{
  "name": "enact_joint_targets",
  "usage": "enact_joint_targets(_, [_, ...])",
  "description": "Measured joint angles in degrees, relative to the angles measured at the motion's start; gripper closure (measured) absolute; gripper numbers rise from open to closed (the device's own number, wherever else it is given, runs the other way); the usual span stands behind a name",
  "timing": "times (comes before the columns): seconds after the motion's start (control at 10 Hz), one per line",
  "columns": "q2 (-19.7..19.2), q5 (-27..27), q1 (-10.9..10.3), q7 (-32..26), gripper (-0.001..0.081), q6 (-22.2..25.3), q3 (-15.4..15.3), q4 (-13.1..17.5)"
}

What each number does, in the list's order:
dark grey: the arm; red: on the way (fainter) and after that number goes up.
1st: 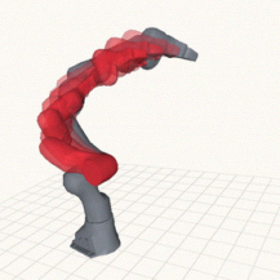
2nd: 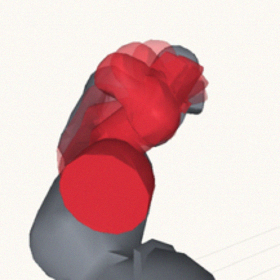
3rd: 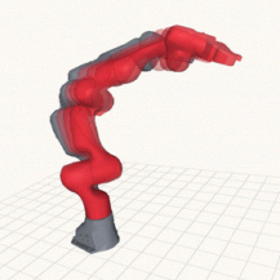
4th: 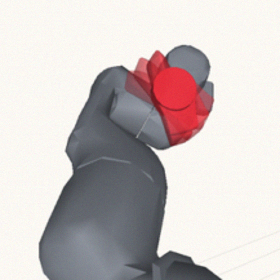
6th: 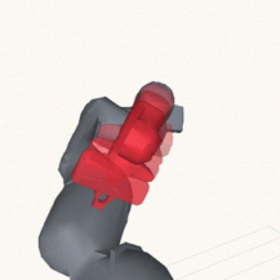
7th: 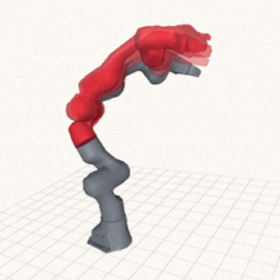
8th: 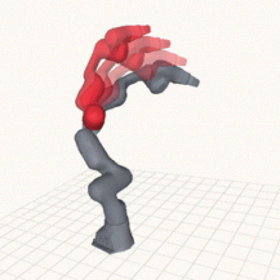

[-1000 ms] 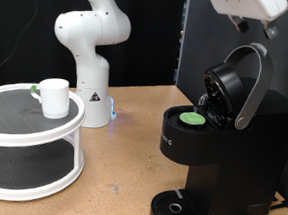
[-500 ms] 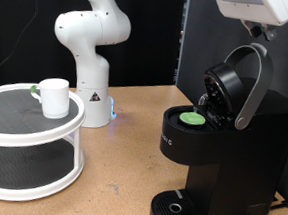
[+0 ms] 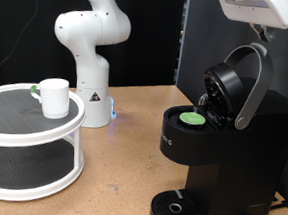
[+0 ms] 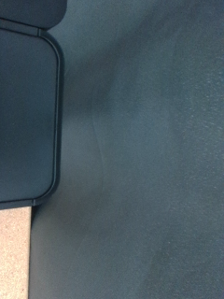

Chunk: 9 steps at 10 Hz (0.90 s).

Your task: Make a cup of coffee with the keurig machine

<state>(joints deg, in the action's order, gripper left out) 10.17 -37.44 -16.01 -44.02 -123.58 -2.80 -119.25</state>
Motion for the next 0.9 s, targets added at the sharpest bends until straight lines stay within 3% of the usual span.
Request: enact_joint_targets(0.9, [-2.35,-0.32,0.11,-0.96,0.08,-1.22,-0.05,-0.32])
